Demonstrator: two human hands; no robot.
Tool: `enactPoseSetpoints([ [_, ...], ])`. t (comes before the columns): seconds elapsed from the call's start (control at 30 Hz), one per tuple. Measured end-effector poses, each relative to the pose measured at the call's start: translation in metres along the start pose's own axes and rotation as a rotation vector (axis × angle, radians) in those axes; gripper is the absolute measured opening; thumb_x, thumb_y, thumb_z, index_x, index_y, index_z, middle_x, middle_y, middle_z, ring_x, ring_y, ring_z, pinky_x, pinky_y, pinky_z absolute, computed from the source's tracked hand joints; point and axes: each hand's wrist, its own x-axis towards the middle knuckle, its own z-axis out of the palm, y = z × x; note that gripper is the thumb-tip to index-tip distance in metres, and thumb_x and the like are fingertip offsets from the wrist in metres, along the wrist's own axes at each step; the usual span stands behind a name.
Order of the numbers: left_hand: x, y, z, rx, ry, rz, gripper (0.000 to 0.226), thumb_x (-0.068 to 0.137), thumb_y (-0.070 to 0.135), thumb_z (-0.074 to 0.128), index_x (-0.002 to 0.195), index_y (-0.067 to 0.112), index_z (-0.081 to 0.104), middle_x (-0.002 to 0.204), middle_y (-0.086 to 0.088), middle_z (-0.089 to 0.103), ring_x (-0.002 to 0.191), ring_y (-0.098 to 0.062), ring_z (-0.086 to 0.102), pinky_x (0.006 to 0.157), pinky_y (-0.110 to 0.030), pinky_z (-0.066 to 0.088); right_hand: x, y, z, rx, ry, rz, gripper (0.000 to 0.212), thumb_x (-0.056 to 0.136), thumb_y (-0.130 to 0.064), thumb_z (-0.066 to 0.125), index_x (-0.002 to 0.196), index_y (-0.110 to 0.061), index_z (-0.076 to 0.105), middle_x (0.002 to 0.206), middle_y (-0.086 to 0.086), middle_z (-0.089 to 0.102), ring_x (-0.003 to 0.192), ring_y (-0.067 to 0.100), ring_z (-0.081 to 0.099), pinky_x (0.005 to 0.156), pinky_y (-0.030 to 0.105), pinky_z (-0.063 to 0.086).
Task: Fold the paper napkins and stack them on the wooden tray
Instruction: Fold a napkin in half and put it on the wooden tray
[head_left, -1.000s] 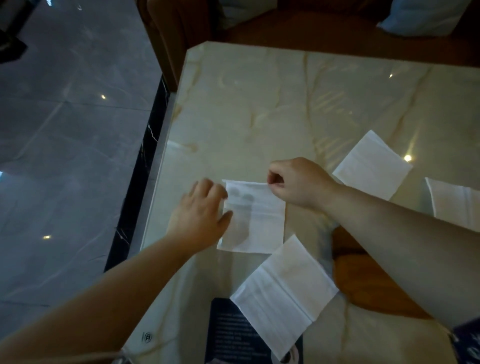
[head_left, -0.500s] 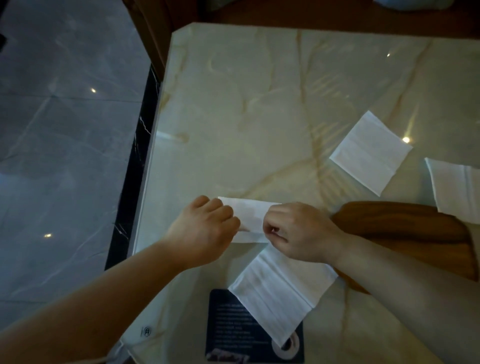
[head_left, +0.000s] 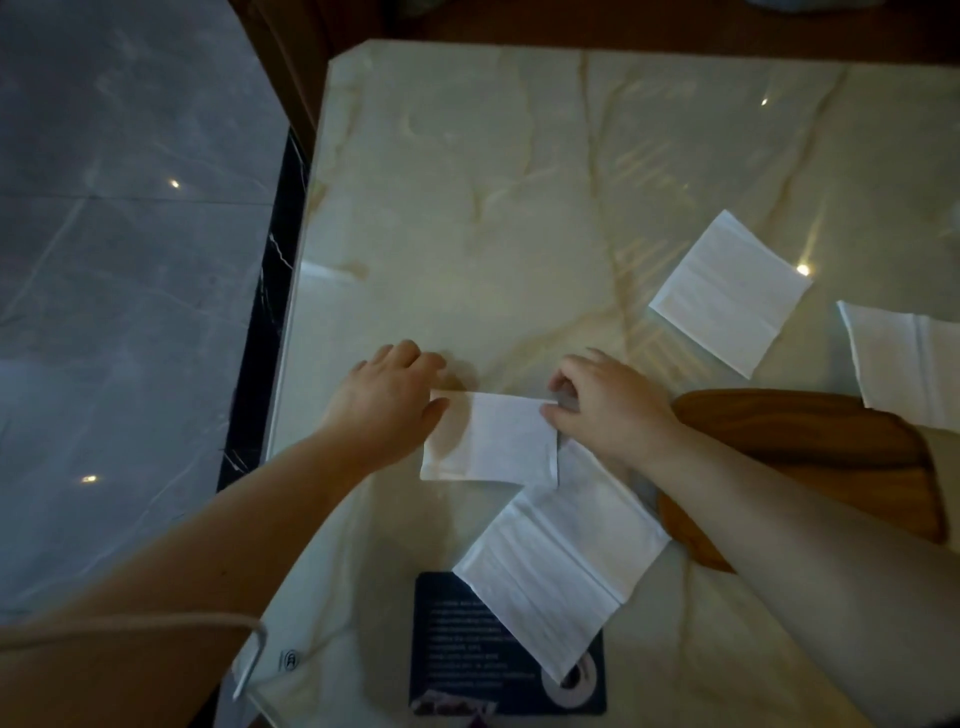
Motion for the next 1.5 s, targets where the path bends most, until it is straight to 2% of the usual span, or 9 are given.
enactPoseSetpoints([
  [0.23, 0.009, 0.003, -0.003, -0.011, -0.029, 0.017, 0.018, 0.090, 0.030, 0.055, 0.103, 0.023, 0.065, 0.101, -0.003, 0.057, 0.099, -0.024, 0.053, 0.083, -0.036, 0.047, 0.002, -0.019, 0.001, 0.022, -0.023, 0.012, 0.013, 0.083, -0.030, 0.061, 0.084, -0.018, 0.063, 0.092, -0.001, 0.062, 0.084, 0.021, 0.059, 0.066, 0.031, 0.042],
  [0.37, -0.003, 0.008, -0.018, -0.473, -0.029, -0.198, 0.007, 0.088, 0.021, 0.060, 0.089, 0.021, 0.066, 0.085, 0.007, 0.065, 0.076, -0.011, 0.060, 0.065, -0.022, 0.046, -0.008, -0.021, -0.009, 0.408, 0.056, 0.070, 0.015, 0.081, -0.031, 0.069, 0.077, -0.017, 0.064, 0.075, -0.002, 0.069, 0.070, 0.016, 0.064, 0.063, 0.031, 0.050],
  [0.5, -0.016, 0.025, -0.029, -0.941, 0.041, -0.385, 0.006, 0.087, 0.013, 0.062, 0.083, 0.014, 0.066, 0.078, -0.006, 0.073, 0.074, -0.025, 0.070, 0.068, -0.037, 0.061, -0.020, -0.016, -0.021, 0.738, 0.124, 0.131, 0.014, 0.080, -0.019, 0.072, 0.079, -0.007, 0.065, 0.075, 0.017, 0.071, 0.064, 0.018, 0.062, 0.063, 0.033, 0.052],
  [0.67, -0.026, 0.064, -0.037, -1.110, 0.131, -0.434, 0.009, 0.088, 0.011, 0.062, 0.093, 0.019, 0.064, 0.081, -0.010, 0.073, 0.067, -0.020, 0.067, 0.061, -0.039, 0.061, -0.042, 0.003, -0.037, 0.969, 0.151, 0.150, 0.005, 0.083, -0.004, 0.068, 0.084, -0.006, 0.064, 0.073, 0.009, 0.068, 0.066, 0.014, 0.063, 0.062, 0.033, 0.054],
  [0.77, -0.030, 0.099, -0.035, -1.140, 0.107, -0.446, 0.012, 0.088, 0.008, 0.063, 0.095, 0.018, 0.063, 0.081, -0.008, 0.073, 0.069, -0.019, 0.069, 0.061, -0.035, 0.061, -0.063, 0.027, -0.044, 0.984, 0.180, 0.145, 0.010, 0.080, -0.011, 0.071, 0.079, -0.019, 0.065, 0.074, 0.003, 0.069, 0.071, 0.014, 0.063, 0.065, 0.031, 0.051],
  [0.93, -0.028, 0.164, -0.015, -1.226, 0.017, -0.443, 0.015, 0.086, -0.002, 0.061, 0.090, 0.012, 0.064, 0.073, -0.008, 0.068, 0.064, -0.022, 0.065, 0.053, -0.037, 0.057, -0.106, 0.081, -0.058, 0.965, 0.229, 0.165, 0.011, 0.081, -0.007, 0.070, 0.084, -0.015, 0.063, 0.081, 0.003, 0.070, 0.076, 0.010, 0.064, 0.071, 0.027, 0.050],
  [1.1, -0.014, 0.225, 0.007, -1.138, -0.065, -0.442, 0.010, 0.085, 0.002, 0.065, 0.089, 0.011, 0.064, 0.078, -0.010, 0.068, 0.058, -0.023, 0.068, 0.049, -0.034, 0.056, -0.142, 0.140, -0.076, 0.868, 0.245, 0.205, 0.012, 0.082, -0.012, 0.070, 0.091, -0.018, 0.065, 0.087, -0.003, 0.070, 0.080, 0.002, 0.064, 0.069, 0.016, 0.049],
  [1.23, 0.004, 0.262, 0.026, -1.057, -0.085, -0.461, 0.011, 0.084, 0.007, 0.068, 0.088, 0.016, 0.065, 0.086, -0.012, 0.070, 0.065, -0.028, 0.071, 0.054, -0.044, 0.061, -0.157, 0.186, -0.086, 0.821, 0.255, 0.226, 0.011, 0.082, -0.012, 0.070, 0.088, -0.019, 0.065, 0.084, -0.002, 0.070, 0.076, 0.002, 0.064, 0.069, 0.020, 0.047],
  [1.5, 0.038, 0.300, 0.056, -0.826, -0.089, -0.450, 0.014, 0.084, 0.009, 0.066, 0.083, 0.023, 0.063, 0.080, -0.004, 0.068, 0.065, -0.022, 0.070, 0.051, -0.041, 0.061, -0.157, 0.242, -0.087, 0.680, 0.201, 0.248, 0.008, 0.083, -0.011, 0.069, 0.082, -0.017, 0.064, 0.081, 0.001, 0.068, 0.078, 0.012, 0.065, 0.068, 0.021, 0.049],
])
